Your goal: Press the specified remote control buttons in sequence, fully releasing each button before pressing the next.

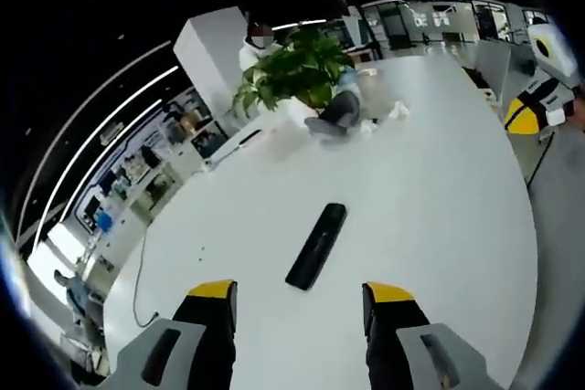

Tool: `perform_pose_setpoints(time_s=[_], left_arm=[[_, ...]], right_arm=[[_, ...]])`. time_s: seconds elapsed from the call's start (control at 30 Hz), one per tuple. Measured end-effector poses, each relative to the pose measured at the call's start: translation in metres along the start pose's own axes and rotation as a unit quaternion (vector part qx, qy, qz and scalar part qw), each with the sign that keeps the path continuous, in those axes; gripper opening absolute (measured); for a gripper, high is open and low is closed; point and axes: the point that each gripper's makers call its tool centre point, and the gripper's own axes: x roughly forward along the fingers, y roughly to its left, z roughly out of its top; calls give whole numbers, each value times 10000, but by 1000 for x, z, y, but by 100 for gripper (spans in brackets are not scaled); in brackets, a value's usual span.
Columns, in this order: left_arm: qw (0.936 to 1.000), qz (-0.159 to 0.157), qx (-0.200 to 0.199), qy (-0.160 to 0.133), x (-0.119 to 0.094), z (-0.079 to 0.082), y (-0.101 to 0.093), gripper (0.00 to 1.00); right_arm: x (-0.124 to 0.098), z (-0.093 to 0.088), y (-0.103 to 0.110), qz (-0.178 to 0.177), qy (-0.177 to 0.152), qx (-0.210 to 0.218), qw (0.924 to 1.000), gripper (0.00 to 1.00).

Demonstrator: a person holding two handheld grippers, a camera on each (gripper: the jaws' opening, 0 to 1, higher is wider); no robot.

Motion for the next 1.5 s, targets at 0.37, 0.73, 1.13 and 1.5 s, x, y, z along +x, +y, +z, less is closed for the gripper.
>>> perform_pose_setpoints(time_s=[0.37,0.73,1.13,1.5], left_arm=[[9979,-324,369,415,44,-12,7,50],[9925,-687,624,798,86,-19,14,50],[9756,-1606,738,1303,116,-27,-2,47],[9523,-2101,1096,1923,124,-36,-1,39]], right_arm=[[2,-7,2,28,217,-58,9997,0],[3,-10,3,23,323,-102,9994,0],[5,-13,4,52,413,-76,9991,0],[6,-13,5,67,447,-59,9990,0]])
